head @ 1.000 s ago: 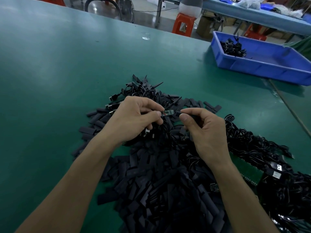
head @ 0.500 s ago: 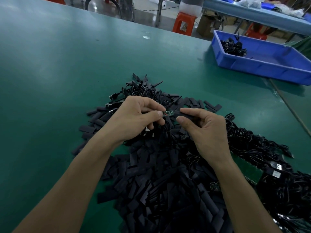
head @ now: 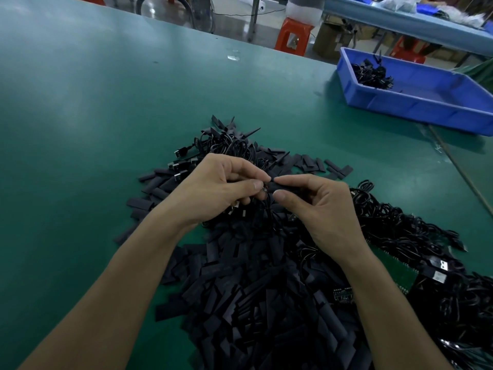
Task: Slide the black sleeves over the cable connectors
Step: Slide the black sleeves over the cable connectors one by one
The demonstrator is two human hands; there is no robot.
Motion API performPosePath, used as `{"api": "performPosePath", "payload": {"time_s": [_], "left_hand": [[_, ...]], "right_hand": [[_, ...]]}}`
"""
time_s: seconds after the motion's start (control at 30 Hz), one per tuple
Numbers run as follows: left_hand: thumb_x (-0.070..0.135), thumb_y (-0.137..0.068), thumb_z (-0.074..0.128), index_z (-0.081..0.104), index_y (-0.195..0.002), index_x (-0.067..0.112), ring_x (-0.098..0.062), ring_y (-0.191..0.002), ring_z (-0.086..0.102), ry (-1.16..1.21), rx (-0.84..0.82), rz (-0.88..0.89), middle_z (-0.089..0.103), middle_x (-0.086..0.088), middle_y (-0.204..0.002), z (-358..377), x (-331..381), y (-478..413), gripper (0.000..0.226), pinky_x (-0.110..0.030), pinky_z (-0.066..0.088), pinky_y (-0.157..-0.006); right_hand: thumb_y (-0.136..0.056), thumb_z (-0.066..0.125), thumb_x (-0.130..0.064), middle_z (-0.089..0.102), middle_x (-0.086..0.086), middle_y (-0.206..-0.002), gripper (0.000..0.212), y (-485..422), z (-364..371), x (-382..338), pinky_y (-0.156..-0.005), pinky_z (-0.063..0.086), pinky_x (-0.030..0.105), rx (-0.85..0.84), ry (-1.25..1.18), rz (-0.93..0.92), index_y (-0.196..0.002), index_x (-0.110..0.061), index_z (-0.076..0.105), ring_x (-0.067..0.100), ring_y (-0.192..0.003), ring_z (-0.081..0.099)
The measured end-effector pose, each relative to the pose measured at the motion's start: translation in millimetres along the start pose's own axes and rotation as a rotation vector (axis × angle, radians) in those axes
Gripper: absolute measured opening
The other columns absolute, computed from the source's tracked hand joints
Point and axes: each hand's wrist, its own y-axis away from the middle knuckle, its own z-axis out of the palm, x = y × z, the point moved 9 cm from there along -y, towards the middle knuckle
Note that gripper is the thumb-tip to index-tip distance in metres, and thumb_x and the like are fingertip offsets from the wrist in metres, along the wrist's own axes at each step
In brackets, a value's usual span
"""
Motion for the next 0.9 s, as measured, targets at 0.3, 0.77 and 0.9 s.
{"api": "performPosePath", "payload": {"time_s": [0.3,0.77,0.9], "left_hand": [[0.032,-0.088,0.075,0.073,-0.080,0.017,-0.004,-0.054,0.059,-0.085,0.039,-0.123,0.075,0.001,-0.069,-2.0,-12.5,0.2,0.017,-0.015,0.044,-0.051],[0.021,-0.087,0.076,0.076,-0.071,0.018,-0.003,-0.055,0.059,-0.001,0.037,-0.113,0.076,-0.004,-0.071,-4.3,-7.2,1.3,0.016,-0.013,0.046,-0.052],[0.020,-0.088,0.076,0.076,-0.072,0.016,-0.004,-0.054,0.060,0.024,0.016,-0.128,0.076,-0.006,-0.072,-1.7,-9.4,1.3,0.016,-0.014,0.047,-0.052]], "right_hand": [[-0.085,0.075,-0.028,0.074,-0.014,-0.088,0.016,5.3,-3.8,-8.3,-0.074,0.053,0.016,0.086,0.126,-0.109,-0.101,-0.028,0.075,0.005,-0.083,0.071],[-0.081,0.072,-0.038,0.074,-0.013,-0.095,0.023,7.3,-3.2,-17.3,-0.080,0.059,0.029,0.108,0.134,-0.177,-0.104,-0.031,0.072,0.009,-0.088,0.071],[-0.085,0.071,-0.035,0.073,-0.014,-0.087,0.019,8.1,-2.5,-17.5,-0.074,0.057,0.023,0.115,0.137,-0.191,-0.102,-0.028,0.072,0.008,-0.079,0.071]]}}
